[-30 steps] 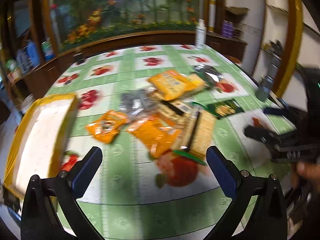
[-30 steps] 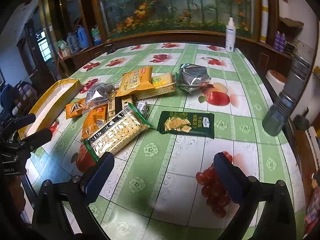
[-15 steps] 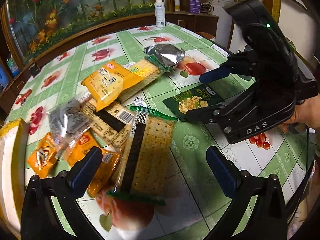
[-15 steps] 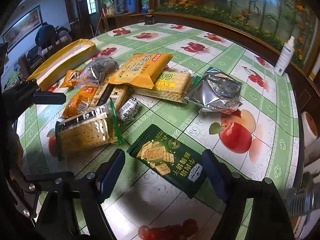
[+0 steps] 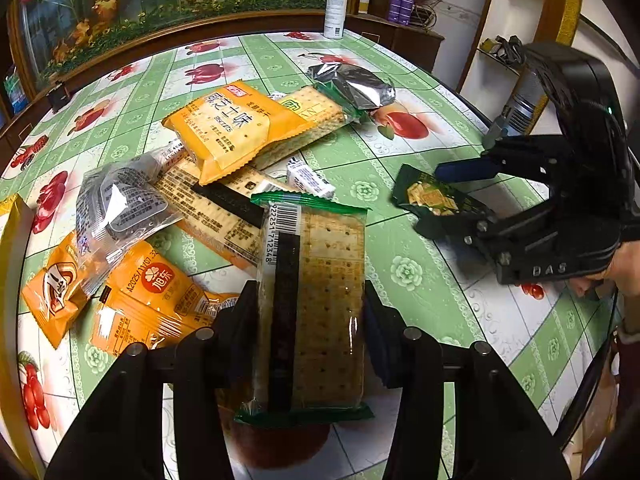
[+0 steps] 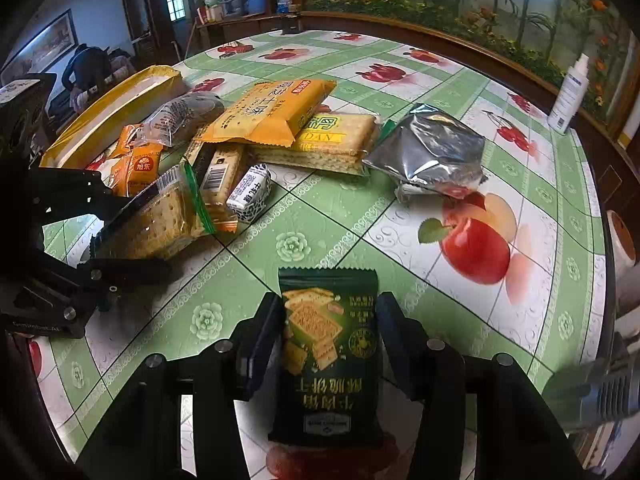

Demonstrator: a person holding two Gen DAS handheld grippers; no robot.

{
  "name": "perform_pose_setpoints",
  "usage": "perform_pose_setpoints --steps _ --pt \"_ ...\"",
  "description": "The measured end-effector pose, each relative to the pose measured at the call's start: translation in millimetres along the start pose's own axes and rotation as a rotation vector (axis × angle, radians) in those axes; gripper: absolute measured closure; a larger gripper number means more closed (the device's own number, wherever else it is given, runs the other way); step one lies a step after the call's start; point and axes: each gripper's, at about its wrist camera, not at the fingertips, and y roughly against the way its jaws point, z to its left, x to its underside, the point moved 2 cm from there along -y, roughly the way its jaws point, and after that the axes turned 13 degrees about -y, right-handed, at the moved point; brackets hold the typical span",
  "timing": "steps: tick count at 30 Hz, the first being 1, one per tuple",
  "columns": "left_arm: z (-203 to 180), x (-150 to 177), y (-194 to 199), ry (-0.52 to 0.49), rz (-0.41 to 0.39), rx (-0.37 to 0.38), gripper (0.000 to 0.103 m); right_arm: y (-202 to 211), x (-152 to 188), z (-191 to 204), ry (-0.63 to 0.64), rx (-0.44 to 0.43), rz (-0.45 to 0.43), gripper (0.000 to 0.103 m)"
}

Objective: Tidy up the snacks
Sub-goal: 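Grasp cracker pack with left tool while right tool grasps dark green packet, then carry both packs into the yellow tray and open both tools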

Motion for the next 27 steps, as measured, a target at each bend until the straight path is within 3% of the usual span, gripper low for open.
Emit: perform_pose_setpoints --steps 1,4,5,7,13,20,27 --pt "-1.0 0.6 0.5 0.0 -0.002 0.006 0.057 1.8 3.7 -0.1 -0.011 0.012 -0.002 0.034" --pt "-3.6 4.0 4.2 0.004 -0.014 0.013 0.057 6.9 13.0 -2.6 -0.064 0.029 -0.011 0.031" --pt "-3.4 3.5 5.1 0.011 -0.021 0.019 0.058 8.6 15.3 -2.9 -0.08 0.032 -0.016 0.033" --pt "-3.0 5.1 14.7 0.029 -0.051 0.046 0.058 13.3 17.9 -3.6 -0.111 0.042 -0.033 0.057" --pt "2.5 10.8 63.7 0.038 -0.166 0.054 0.058 26.1 27.4 4.7 -0.22 -0.018 -0.078 0.057" --pt "39.0 34.1 104.4 0.14 -0.218 -0.031 0.057 53.1 23.6 50.7 -0.237 -0.133 -0.173 0.058" --pt "89.1 72.7 123.4 0.277 -0.219 -0.132 0.057 53.1 -0.8 116.7 -0.168 -0.228 -0.187 0.058"
